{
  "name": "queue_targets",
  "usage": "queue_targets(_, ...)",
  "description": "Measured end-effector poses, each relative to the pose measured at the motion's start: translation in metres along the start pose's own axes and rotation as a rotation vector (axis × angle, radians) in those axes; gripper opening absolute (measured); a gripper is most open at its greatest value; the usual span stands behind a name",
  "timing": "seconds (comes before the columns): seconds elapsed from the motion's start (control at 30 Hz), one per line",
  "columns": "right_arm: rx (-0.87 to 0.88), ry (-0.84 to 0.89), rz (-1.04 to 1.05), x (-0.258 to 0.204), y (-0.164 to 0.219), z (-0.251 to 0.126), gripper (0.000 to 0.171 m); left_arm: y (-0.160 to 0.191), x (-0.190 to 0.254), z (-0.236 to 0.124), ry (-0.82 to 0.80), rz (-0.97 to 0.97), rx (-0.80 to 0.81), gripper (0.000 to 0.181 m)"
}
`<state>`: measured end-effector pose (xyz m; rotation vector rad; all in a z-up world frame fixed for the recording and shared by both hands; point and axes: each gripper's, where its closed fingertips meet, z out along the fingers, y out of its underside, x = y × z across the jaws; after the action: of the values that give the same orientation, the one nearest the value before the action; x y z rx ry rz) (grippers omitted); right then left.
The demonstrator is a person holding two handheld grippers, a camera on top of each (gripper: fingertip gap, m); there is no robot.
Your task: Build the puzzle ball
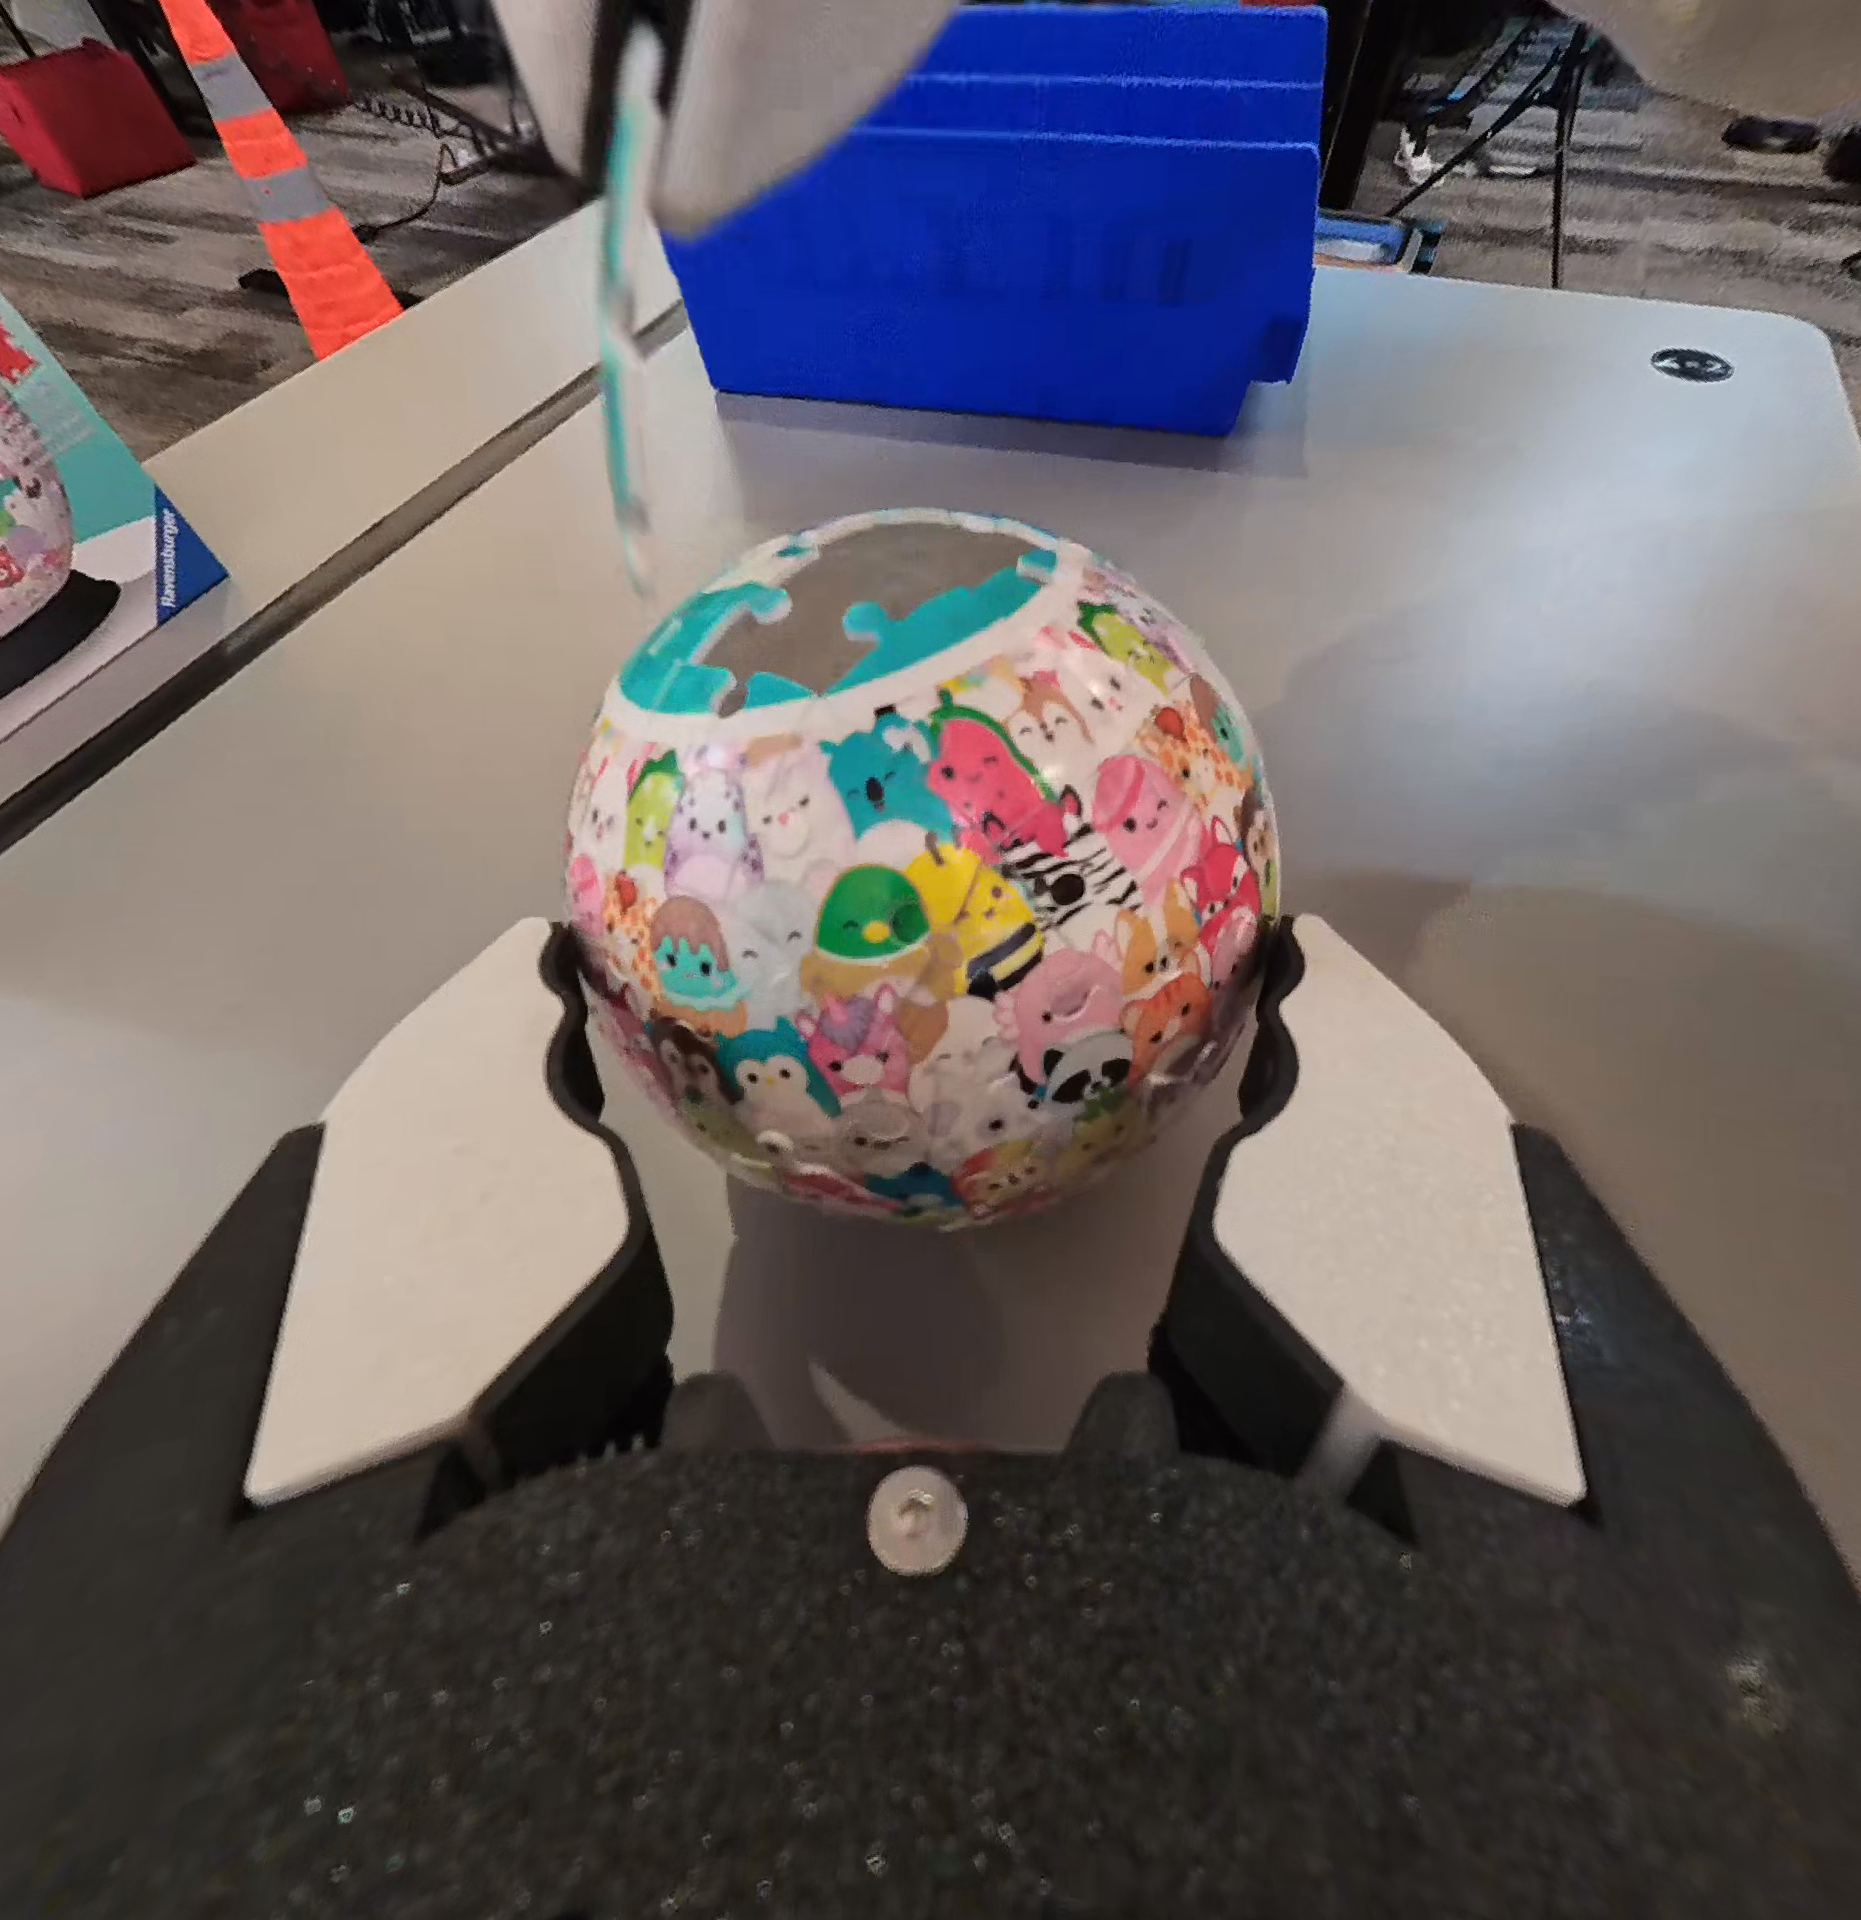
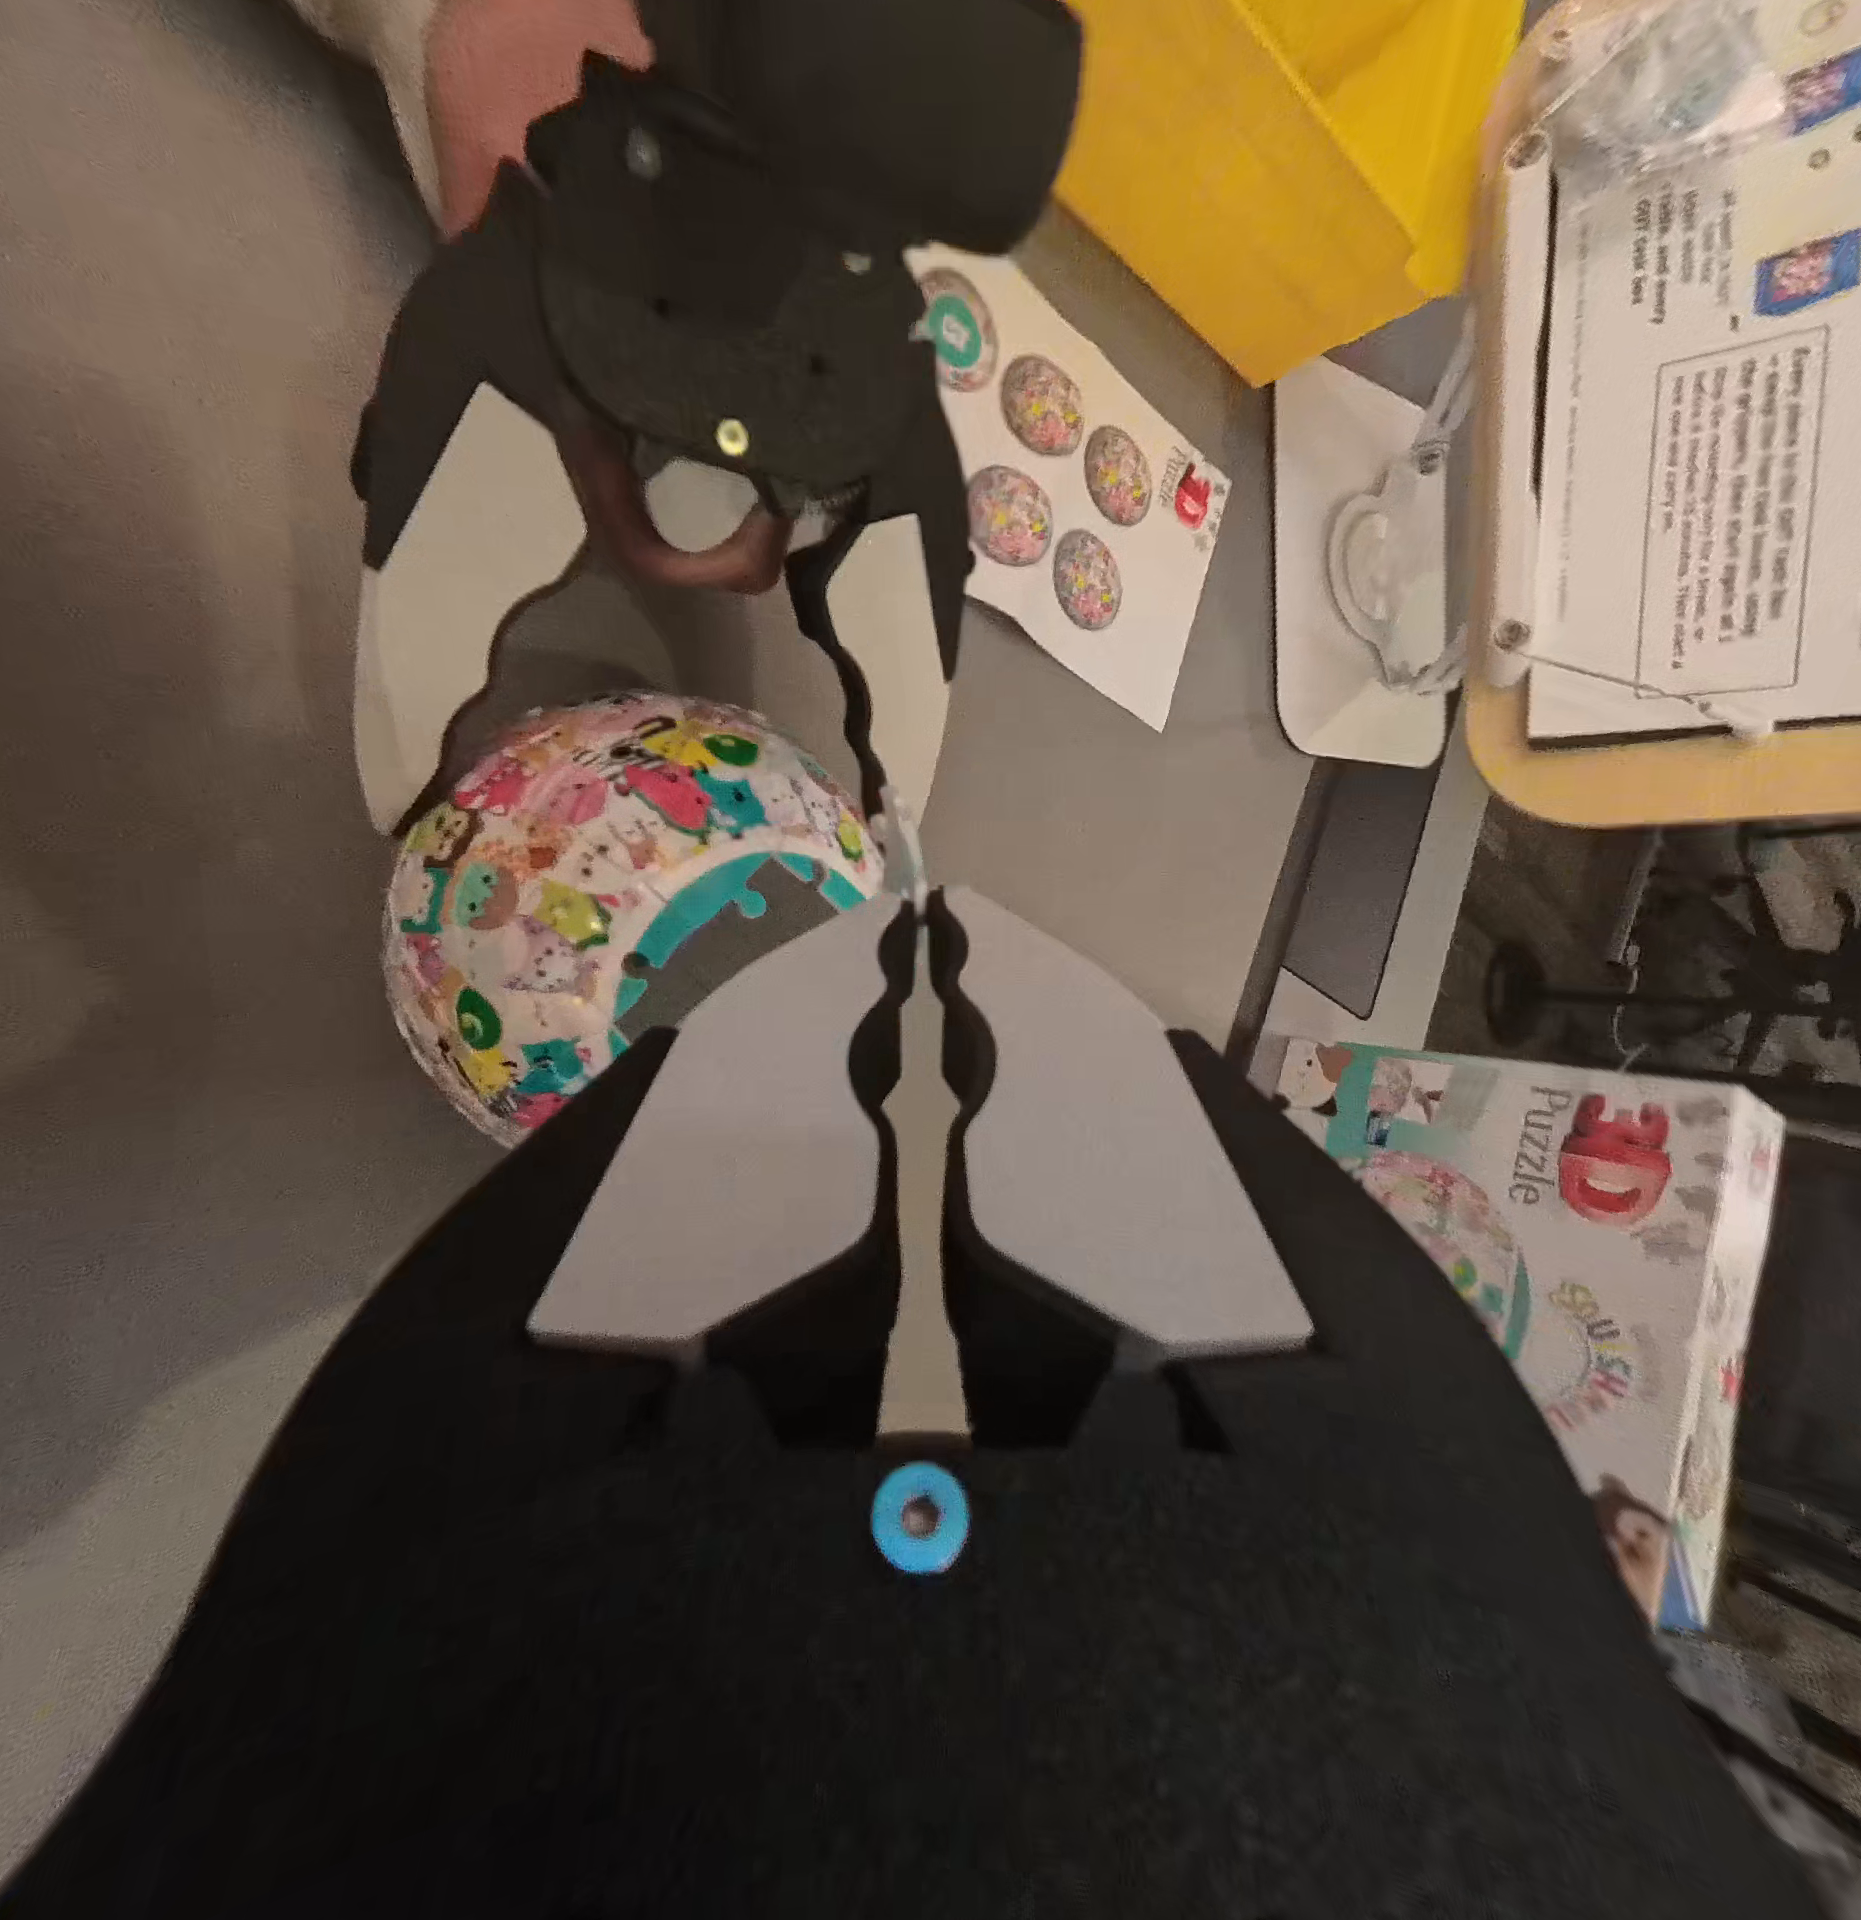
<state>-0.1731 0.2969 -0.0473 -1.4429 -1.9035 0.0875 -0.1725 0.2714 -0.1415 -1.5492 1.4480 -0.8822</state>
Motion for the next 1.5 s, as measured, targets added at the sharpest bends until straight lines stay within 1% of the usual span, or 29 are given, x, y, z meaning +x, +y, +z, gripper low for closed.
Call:
queue_targets(0.07,-0.030,0.073,0.056,0.016,0.010,-0.011,0.002,0.000,-0.001,0.000,0.008,-0.010,0.010,0.120)
queue_targets(0.13,-0.033,0.134,0.169,0.027,0.020,-0.035,0.002,0.001,-0.001,0.000,0.012,-0.018,0.020,0.120)
queue_targets(0.2,-0.122,0.207,0.322,0.033,0.056,-0.076,0.002,0.001,-0.001,-0.001,0.007,-0.015,0.031,0.119)
queue_targets(0.27,-0.238,0.331,0.501,0.030,0.116,-0.129,0.002,0.002,0.000,-0.002,-0.003,0.011,0.017,0.118)
queue_targets(0.3,-0.311,0.329,0.630,0.014,0.154,-0.152,0.002,0.001,-0.001,-0.003,-0.009,0.026,0.018,0.117)
queue_targets(0.4,-0.642,0.313,1.021,-0.059,0.290,-0.204,0.002,0.000,-0.001,-0.003,-0.013,0.033,0.019,0.116)
queue_targets(0.43,-0.676,0.216,1.168,-0.092,0.319,-0.204,0.002,0.000,-0.001,-0.003,-0.012,0.031,0.022,0.116)
queue_targets(0.47,-0.645,0.136,1.306,-0.116,0.337,-0.197,0.002,0.000,-0.001,-0.003,-0.010,0.028,0.026,0.116)
queue_targets(0.5,-0.604,0.102,1.409,-0.132,0.353,-0.188,0.002,0.000,-0.001,-0.003,-0.010,0.026,0.028,0.116)
queue_targets(0.57,-0.524,0.031,1.536,-0.153,0.370,-0.167,0.002,0.001,-0.001,-0.004,-0.012,0.032,0.024,0.116)
queue_targets(0.63,-0.511,0.040,1.578,-0.162,0.383,-0.156,0.003,0.001,0.000,-0.005,-0.019,0.041,0.026,0.116)
queue_targets(0.7,-0.436,0.057,1.610,-0.161,0.385,-0.148,0.004,0.001,0.000,-0.005,-0.026,0.043,0.029,0.115)
queue_targets(0.73,-0.439,0.082,1.613,-0.162,0.389,-0.148,0.006,0.001,0.000,-0.005,-0.029,0.047,0.029,0.115)
queue_targets(0.8,-0.526,0.125,1.576,-0.171,0.403,-0.148,0.010,0.000,-0.001,-0.004,-0.030,0.034,0.046,0.115)
queue_targets(0.87,-0.566,0.145,1.531,-0.177,0.407,-0.148,0.016,0.000,-0.001,-0.003,-0.023,0.010,0.056,0.115)
queue_targets(0.93,-0.599,0.229,1.480,-0.169,0.401,-0.159,0.020,0.000,-0.002,-0.004,-0.017,0.003,0.062,0.115)
queue_targets(1.0,-0.625,0.373,1.389,-0.143,0.375,-0.181,0.026,0.000,-0.002,-0.003,-0.014,-0.004,0.063,0.115)
queue_targets(1.03,-0.578,0.430,1.326,-0.123,0.347,-0.187,0.026,0.000,-0.002,-0.004,-0.014,-0.001,0.060,0.115)
queue_targets(1.07,-0.471,0.455,1.254,-0.100,0.307,-0.183,0.024,0.000,-0.001,-0.004,-0.015,0.003,0.057,0.115)
queue_targets(1.1,-0.315,0.431,1.180,-0.078,0.256,-0.169,0.021,0.000,-0.001,-0.004,-0.017,0.006,0.056,0.115)
queue_targets(1.13,-0.123,0.346,1.106,-0.060,0.198,-0.146,0.018,0.001,-0.001,-0.004,-0.020,0.009,0.055,0.115)
queue_targets(1.17,0.050,0.207,1.044,-0.052,0.139,-0.119,0.019,0.000,-0.001,-0.004,-0.024,0.014,0.055,0.115)
queue_targets(1.2,0.132,0.048,1.000,-0.052,0.094,-0.094,0.022,0.000,-0.001,-0.004,-0.028,0.018,0.056,0.115)
queue_targets(1.23,0.147,-0.092,0.969,-0.055,0.062,-0.070,0.028,0.000,-0.001,-0.003,-0.032,0.022,0.058,0.115)
queue_targets(1.27,0.140,-0.215,0.933,-0.057,0.039,-0.048,0.033,0.000,-0.001,-0.003,-0.036,0.027,0.060,0.115)
queue_targets(1.3,0.125,-0.295,0.899,-0.056,0.024,-0.031,0.034,0.000,-0.001,-0.003,-0.041,0.034,0.060,0.115)
queue_targets(1.33,0.106,-0.331,0.878,-0.051,0.016,-0.015,0.031,0.000,-0.001,-0.003,-0.046,0.042,0.058,0.115)
queue_targets(1.4,0.028,-0.390,0.862,-0.043,0.013,0.008,0.027,0.000,0.000,-0.003,-0.055,0.048,0.059,0.115)
queue_targets(1.5,-0.062,-0.497,0.876,-0.045,0.011,0.022,0.020,0.000,-0.001,-0.003,-0.062,0.048,0.062,0.115)
